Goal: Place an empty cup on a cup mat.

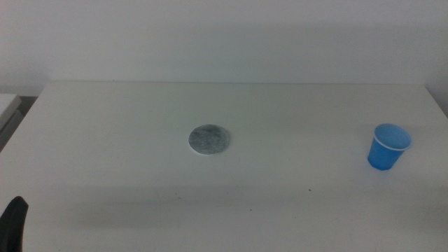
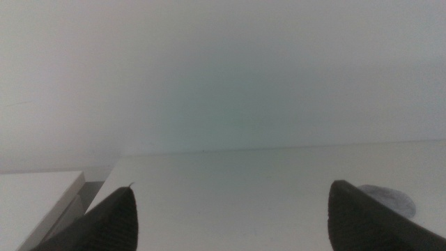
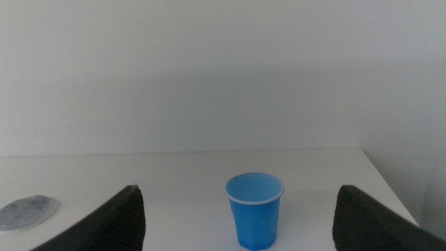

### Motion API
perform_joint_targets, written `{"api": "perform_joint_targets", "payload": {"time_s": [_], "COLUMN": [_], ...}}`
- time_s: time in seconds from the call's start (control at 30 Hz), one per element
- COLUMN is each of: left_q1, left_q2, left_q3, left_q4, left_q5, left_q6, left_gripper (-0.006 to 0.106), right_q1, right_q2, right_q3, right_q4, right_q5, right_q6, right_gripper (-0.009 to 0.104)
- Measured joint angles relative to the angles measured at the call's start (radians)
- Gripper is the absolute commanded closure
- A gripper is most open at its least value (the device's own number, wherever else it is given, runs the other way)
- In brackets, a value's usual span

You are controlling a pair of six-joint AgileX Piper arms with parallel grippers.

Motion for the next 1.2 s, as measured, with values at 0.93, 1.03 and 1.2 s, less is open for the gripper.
{"api": "perform_joint_targets", "payload": {"time_s": [0.93,1.03,1.2], "left_q1": [0.0,0.0,0.0], "left_q2": [0.0,0.0,0.0], "left_q3": [0.0,0.0,0.0], "left_q4": [0.0,0.0,0.0], "left_q5": [0.0,0.0,0.0], "left_q6": [-0.002,-0.002,-0.002], "left_gripper": [0.007,0.007,0.007], "right_q1": [0.0,0.0,0.0], "right_q2": [0.691,0.707,0.712], "right_q3": [-0.807,-0.809,-0.811], "right_q4": [0.03,0.043,0.047], "right_q5": [0.659,0.543,0.385], "right_q6": [0.013,0.018,0.022], "right_gripper": [0.002,0.002,0.002]}}
